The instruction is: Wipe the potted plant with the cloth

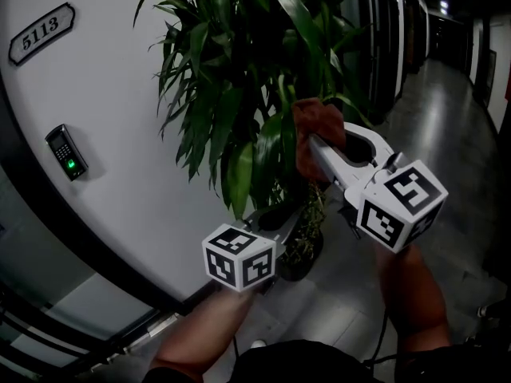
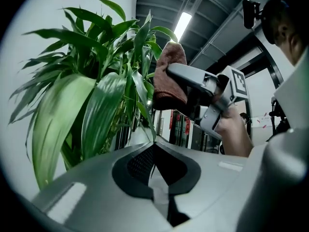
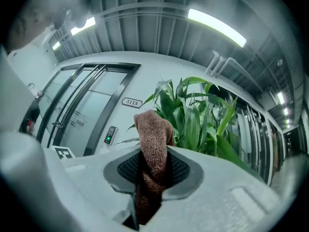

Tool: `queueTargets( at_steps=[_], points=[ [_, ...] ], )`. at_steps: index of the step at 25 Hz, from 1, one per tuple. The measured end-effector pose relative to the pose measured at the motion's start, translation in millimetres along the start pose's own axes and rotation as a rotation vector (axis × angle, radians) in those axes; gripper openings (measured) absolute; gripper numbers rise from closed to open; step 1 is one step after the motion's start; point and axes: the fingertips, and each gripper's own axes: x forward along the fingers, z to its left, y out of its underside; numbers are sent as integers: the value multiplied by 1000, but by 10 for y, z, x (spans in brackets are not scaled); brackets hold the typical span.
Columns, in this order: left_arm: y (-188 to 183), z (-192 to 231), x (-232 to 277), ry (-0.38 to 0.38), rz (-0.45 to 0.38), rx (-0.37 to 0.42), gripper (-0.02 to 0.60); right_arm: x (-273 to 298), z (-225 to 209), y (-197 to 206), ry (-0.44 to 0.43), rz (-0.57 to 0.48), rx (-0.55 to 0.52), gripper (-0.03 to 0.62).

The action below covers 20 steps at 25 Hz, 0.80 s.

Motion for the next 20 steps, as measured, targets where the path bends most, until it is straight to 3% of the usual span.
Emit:
queueTargets(
  at_steps=[10,20],
  points=[
    [40,24,-42,-1,27,15,15,431,-287,-233,80,-17,-32,71],
    [53,-35,5,18,25,23,15,640,-294,129,51,84,8,71]
  ],
)
